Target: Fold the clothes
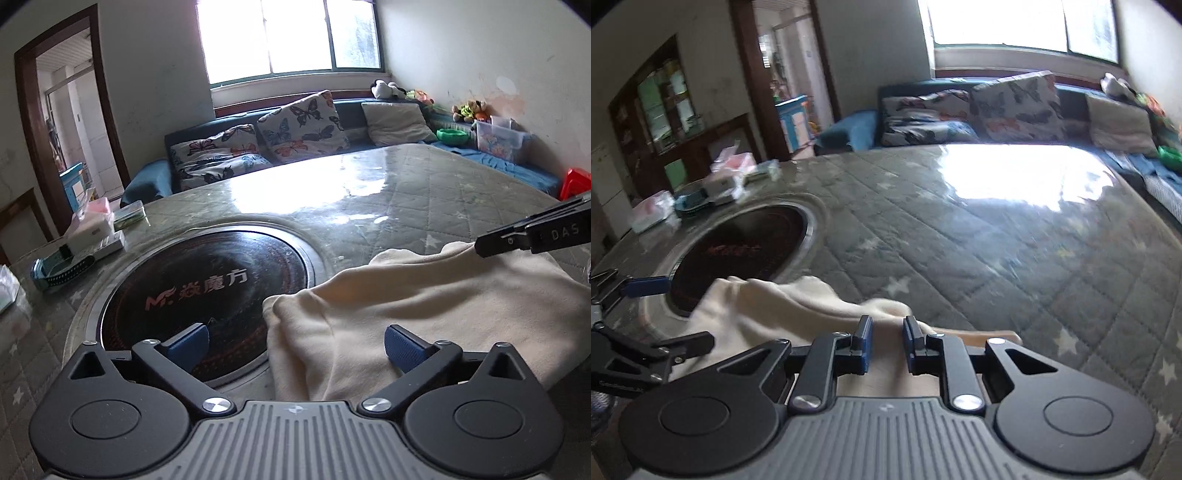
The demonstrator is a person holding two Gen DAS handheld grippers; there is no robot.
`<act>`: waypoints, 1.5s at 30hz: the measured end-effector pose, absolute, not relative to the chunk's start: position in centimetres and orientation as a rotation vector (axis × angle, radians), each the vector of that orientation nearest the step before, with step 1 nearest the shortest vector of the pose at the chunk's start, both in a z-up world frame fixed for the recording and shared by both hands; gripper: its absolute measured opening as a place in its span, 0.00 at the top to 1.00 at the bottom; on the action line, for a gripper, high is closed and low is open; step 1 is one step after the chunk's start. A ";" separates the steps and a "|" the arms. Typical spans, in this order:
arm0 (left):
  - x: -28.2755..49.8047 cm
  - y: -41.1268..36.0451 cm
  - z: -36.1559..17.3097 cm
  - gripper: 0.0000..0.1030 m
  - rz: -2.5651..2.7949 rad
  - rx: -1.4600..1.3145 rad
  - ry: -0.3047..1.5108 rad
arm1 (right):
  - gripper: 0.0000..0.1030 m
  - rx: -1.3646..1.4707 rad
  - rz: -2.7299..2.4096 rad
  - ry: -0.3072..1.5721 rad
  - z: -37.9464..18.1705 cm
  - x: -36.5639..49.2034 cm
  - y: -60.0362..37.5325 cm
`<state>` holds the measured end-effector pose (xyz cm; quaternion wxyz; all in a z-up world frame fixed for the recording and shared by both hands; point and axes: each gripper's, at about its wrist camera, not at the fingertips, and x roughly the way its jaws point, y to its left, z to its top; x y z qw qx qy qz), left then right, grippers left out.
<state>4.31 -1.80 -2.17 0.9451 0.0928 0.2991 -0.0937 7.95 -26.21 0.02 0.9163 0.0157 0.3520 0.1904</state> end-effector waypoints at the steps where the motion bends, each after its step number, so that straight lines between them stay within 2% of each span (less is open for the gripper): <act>1: 4.2 -1.6 -2.2 0.00 -0.188 0.184 0.611 | 0.83 0.020 0.411 0.716 0.4 7.7 -25.6; 14: 2.6 -0.3 -3.0 0.00 -0.172 0.151 0.635 | 0.82 -0.066 0.482 0.761 -1.1 10.7 -19.2; 22: 1.9 0.2 -3.1 0.00 -0.177 0.135 0.634 | 0.81 -0.110 0.570 0.735 0.7 9.8 -17.3; 27: 1.8 0.5 -3.1 0.00 -0.175 0.123 0.642 | 0.81 -0.174 0.571 0.743 -0.8 10.7 -14.5; 32: 1.7 0.7 -2.8 0.00 -0.180 0.122 0.638 | 0.81 -0.161 0.581 0.732 0.1 11.2 -14.2; 45: 2.6 -0.3 -1.7 0.00 -0.165 0.120 0.635 | 0.78 -0.228 0.613 0.683 1.2 2.7 -18.0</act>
